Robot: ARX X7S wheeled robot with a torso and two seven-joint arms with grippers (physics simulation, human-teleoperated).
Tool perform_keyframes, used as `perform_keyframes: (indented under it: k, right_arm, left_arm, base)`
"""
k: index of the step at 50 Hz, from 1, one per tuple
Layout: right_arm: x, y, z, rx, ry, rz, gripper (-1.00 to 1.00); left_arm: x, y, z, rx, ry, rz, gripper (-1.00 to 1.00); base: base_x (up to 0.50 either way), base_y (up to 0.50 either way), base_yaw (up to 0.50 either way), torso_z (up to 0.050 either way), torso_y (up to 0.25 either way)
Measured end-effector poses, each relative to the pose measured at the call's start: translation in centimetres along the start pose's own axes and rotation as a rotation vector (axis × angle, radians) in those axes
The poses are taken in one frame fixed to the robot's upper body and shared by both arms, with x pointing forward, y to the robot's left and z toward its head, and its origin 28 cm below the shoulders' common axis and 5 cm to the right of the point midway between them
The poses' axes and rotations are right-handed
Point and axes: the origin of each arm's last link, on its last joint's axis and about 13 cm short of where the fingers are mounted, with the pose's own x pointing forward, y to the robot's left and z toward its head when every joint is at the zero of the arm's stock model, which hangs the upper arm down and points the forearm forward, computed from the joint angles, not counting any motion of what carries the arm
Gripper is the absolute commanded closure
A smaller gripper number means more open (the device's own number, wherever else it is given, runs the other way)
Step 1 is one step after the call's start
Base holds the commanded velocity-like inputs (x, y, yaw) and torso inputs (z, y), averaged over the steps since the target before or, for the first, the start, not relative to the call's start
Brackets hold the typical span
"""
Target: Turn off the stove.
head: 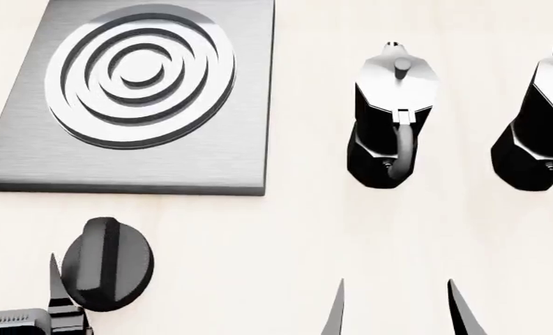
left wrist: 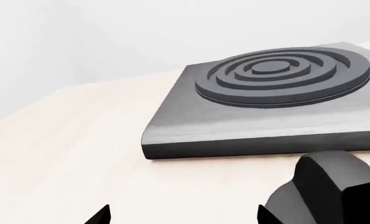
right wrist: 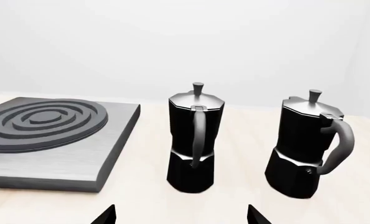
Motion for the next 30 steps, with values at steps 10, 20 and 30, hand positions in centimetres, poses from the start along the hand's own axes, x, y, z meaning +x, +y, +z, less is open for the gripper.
perform_keyframes:
  k: [10, 20, 30]
  right_arm:
    - [0.0, 0.0, 0.0, 0.0, 0.001, 0.001, -1.0]
    - [-0.1, 0.1, -0.1, 0.0, 0.002, 0.004, -1.0]
    - [0.0, 0.1, -0.2, -0.001, 0.004, 0.006, -1.0]
  left_arm:
    - [0.8, 0.6, -0.1, 0.007, 0.01, 0.037, -1.0]
    - [0.7, 1.4, 1.1, 0.021, -0.035, 0.083, -1.0]
    - [0.4, 2.1, 2.3, 0.028, -0.08, 0.1, -1.0]
  base:
    - [0.0, 0.0, 0.0, 0.0, 0.0]
    - [0.0, 0.0, 0.0, 0.0, 0.0]
    - [0.0, 0.0, 0.0, 0.0, 0.0]
